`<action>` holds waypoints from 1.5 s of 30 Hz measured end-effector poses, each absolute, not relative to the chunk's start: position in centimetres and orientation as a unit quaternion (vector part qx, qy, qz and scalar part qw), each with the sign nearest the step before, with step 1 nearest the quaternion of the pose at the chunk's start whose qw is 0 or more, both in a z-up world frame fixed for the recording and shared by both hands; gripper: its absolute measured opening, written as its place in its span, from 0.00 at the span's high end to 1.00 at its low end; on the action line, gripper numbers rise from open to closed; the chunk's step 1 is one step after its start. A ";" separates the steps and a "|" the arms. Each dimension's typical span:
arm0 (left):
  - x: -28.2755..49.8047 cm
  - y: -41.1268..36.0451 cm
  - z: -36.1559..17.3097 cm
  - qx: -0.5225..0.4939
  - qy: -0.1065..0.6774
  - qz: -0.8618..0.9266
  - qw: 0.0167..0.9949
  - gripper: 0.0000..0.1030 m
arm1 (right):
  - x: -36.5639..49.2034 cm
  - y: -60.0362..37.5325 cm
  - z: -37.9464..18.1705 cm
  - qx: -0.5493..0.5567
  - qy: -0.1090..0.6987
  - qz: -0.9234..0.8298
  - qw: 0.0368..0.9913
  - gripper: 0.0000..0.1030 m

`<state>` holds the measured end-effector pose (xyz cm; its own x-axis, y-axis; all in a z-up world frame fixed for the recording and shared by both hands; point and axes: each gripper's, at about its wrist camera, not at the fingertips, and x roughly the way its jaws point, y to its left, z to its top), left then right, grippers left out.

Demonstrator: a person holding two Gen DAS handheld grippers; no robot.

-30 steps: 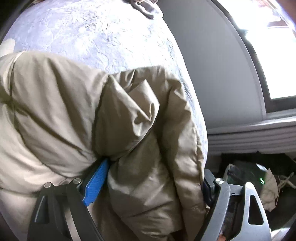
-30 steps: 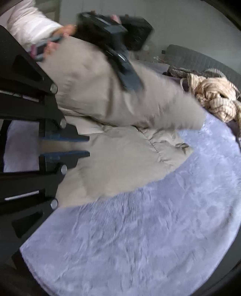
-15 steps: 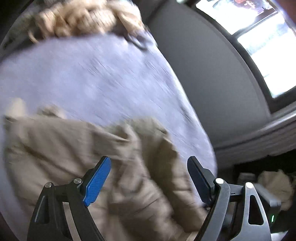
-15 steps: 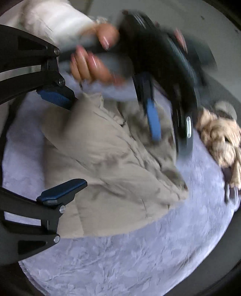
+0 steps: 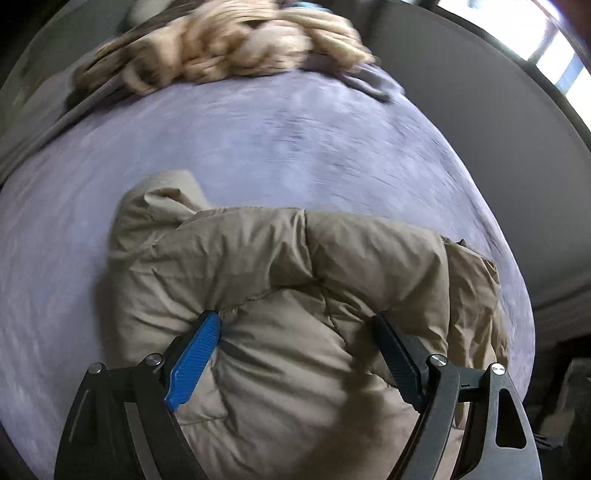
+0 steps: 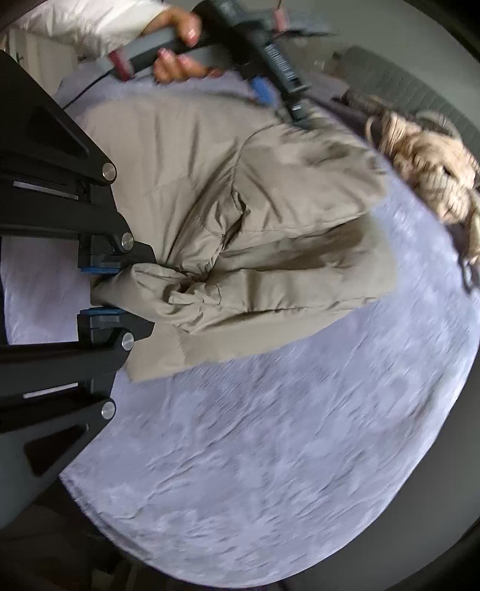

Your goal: Fold large clothes

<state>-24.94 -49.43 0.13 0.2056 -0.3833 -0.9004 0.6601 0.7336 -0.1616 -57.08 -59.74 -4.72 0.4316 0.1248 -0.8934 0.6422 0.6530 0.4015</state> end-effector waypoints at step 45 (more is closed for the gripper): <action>-30.1 -37.4 2.8 0.138 0.576 -0.259 0.763 0.17 | -50.4 -56.6 -9.0 0.375 0.553 -0.151 0.729 0.75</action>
